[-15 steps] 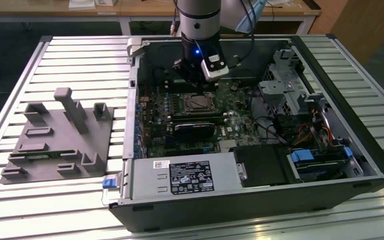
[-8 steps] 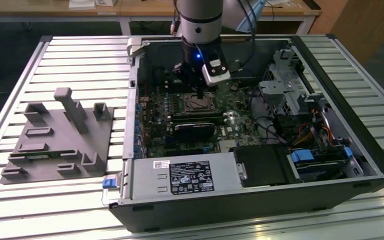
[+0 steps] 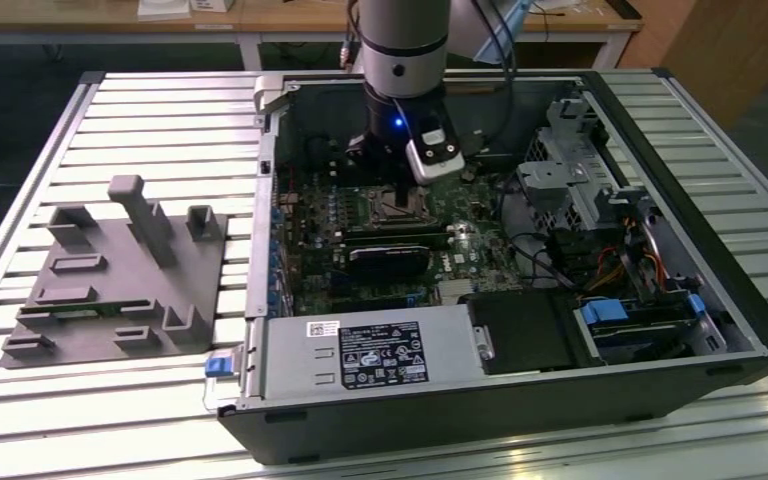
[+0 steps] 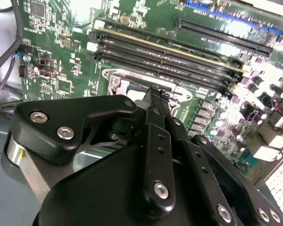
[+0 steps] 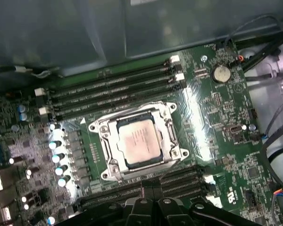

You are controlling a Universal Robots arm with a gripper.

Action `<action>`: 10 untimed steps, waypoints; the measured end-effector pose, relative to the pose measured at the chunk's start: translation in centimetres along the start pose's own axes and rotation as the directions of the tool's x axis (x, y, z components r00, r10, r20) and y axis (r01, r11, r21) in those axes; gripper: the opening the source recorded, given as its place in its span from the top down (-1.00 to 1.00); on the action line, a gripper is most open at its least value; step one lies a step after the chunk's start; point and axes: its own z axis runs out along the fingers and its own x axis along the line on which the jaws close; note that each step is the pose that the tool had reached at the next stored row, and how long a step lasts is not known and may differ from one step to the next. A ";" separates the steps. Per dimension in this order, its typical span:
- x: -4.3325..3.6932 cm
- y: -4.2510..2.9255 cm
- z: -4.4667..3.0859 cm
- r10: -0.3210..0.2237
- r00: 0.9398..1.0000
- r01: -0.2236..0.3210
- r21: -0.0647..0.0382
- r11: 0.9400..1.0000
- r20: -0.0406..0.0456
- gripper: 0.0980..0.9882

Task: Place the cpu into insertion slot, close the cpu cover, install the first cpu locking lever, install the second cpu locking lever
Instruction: 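Install the second cpu locking lever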

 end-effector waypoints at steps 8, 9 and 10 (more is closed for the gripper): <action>-0.01 -0.31 0.10 -0.023 1.000 0.023 0.005 1.000 -0.004 0.98; 0.00 -0.31 0.11 -0.023 1.000 0.023 0.005 1.000 -0.004 0.98; 0.05 -0.33 0.11 -0.025 1.000 0.025 0.004 1.000 -0.004 0.98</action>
